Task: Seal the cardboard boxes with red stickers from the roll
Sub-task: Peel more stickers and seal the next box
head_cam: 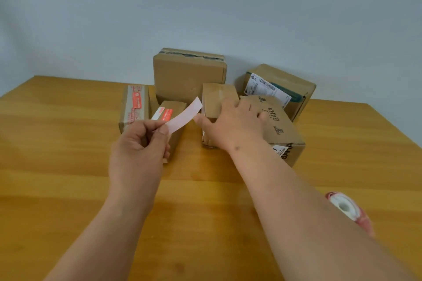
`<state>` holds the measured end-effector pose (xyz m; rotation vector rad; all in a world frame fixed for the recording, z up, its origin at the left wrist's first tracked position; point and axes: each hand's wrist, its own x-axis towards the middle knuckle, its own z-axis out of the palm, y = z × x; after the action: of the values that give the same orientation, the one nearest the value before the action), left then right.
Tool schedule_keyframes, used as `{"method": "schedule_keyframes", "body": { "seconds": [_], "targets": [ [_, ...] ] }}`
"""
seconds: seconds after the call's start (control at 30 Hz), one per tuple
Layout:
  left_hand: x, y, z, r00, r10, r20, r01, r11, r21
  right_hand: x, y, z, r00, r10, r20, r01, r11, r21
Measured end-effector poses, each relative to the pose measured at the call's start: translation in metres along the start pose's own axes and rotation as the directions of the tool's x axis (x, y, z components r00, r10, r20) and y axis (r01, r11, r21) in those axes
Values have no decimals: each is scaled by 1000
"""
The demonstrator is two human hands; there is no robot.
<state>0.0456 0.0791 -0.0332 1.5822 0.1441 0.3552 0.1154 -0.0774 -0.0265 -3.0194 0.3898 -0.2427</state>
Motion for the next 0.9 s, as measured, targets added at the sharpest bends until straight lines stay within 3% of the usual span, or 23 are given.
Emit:
{"method": "schedule_keyframes", "body": {
  "seconds": [0.17,0.47,0.63,0.77,0.9],
  "targets": [
    [-6,-9,-7,998,-8,57,7,1000,27,4,-8,-1,996,10,-88,-6,999,54],
    [-34,15,-24,995,96,-9,-96,995,-8,-93,27,-39,975,-162,152,99,931,352],
    [-62,28,-35,975,208,82,-213,975,63,-151,54,-55,917,-336,215,229,885,406],
    [-86,24,-46,907,375,190,-410,889,202,-181,69,-57,843,-476,251,317,816,483],
    [-102,15,-52,803,545,241,-594,764,251,-199,74,-64,979,-203,35,113,671,733]
  ]
}}
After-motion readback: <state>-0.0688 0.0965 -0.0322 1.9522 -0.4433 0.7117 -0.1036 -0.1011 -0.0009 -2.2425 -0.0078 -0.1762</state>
